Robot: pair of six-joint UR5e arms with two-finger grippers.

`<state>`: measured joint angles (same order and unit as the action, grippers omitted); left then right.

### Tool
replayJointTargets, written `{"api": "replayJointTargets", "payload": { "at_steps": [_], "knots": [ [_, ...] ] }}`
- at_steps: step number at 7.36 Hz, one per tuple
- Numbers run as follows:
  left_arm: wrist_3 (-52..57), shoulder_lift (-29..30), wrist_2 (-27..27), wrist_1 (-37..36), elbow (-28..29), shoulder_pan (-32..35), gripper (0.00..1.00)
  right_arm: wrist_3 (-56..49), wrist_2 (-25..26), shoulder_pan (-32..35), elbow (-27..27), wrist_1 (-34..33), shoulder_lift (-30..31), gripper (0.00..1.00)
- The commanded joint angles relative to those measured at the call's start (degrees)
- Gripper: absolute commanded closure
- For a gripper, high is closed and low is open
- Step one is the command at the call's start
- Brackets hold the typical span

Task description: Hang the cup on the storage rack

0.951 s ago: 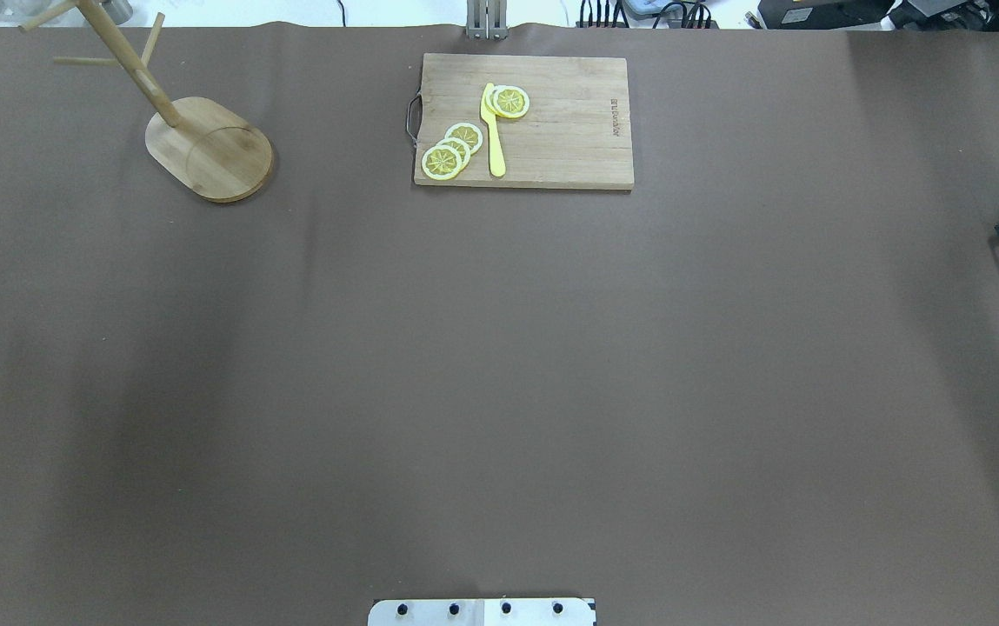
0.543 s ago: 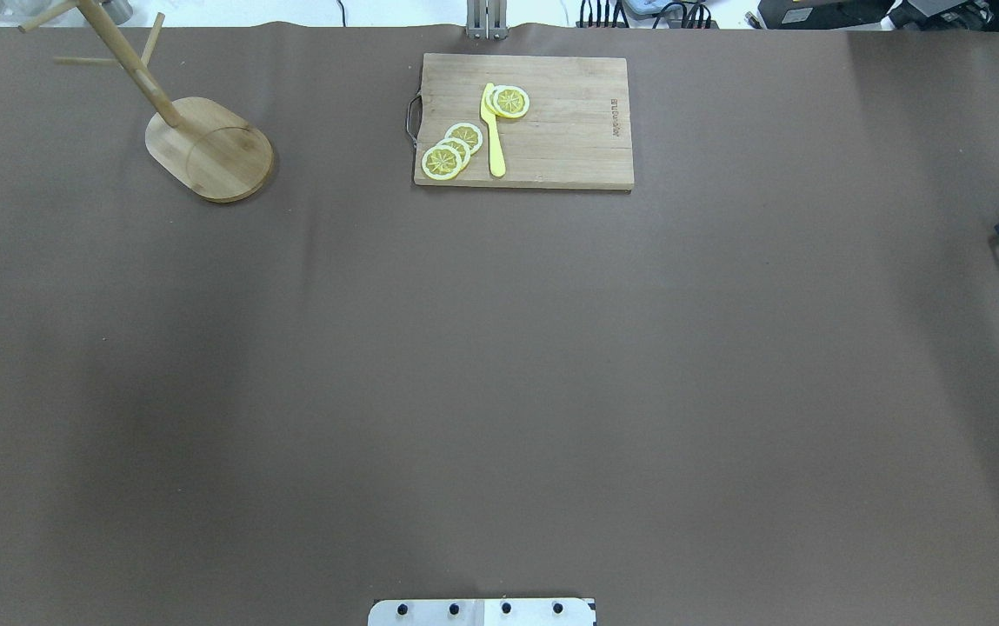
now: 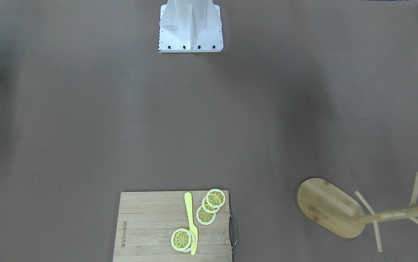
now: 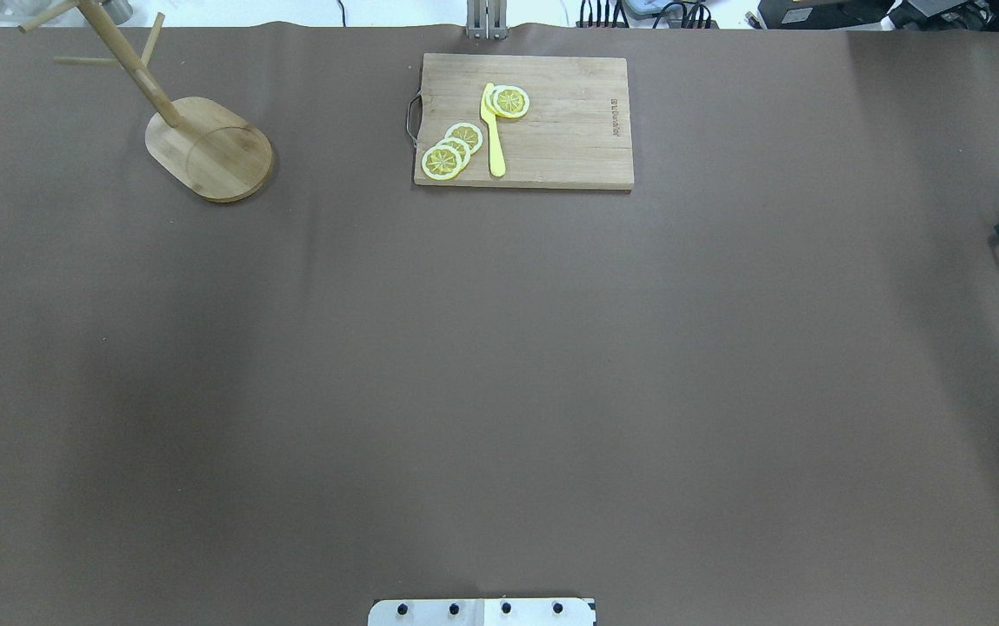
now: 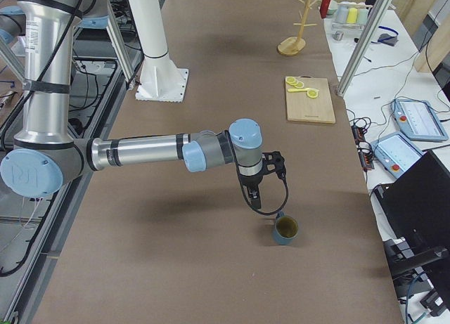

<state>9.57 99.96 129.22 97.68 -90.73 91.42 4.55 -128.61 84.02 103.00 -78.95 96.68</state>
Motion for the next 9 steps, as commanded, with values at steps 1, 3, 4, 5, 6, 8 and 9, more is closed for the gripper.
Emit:
{"api": "replayJointTargets", "payload": {
  "at_steps": [1,3,4,5,6,8,9],
  "knots": [
    [-0.5,-0.5,2.6,5.7,0.1,0.0,0.01,1.0,0.0,0.7,-5.3,1.3,-3.5,0.0],
    [-0.3,-1.1,2.5,8.2,-0.6,-0.2,0.01,0.9,-0.1,1.8,-11.2,1.3,-8.0,0.0],
    [-0.3,-1.0,2.5,8.4,-0.7,-1.1,0.01,0.8,-1.1,2.3,-14.5,1.3,-10.1,0.0],
    [-0.3,-1.0,2.5,9.5,-0.5,-1.2,0.01,0.7,-1.5,2.5,-17.2,1.7,-11.7,0.0],
    [-0.3,-1.0,2.5,9.5,-0.4,-1.2,0.01,0.6,-1.9,2.5,-21.6,4.6,-13.2,0.0],
    [-0.3,-1.0,2.5,9.5,-0.4,-1.4,0.01,0.8,-3.0,2.6,-31.1,11.2,-16.3,0.02],
    [-0.3,-0.9,2.5,9.5,-0.4,-1.4,0.01,0.9,-3.7,2.6,-33.1,12.5,-16.9,0.04]
  ]
}}
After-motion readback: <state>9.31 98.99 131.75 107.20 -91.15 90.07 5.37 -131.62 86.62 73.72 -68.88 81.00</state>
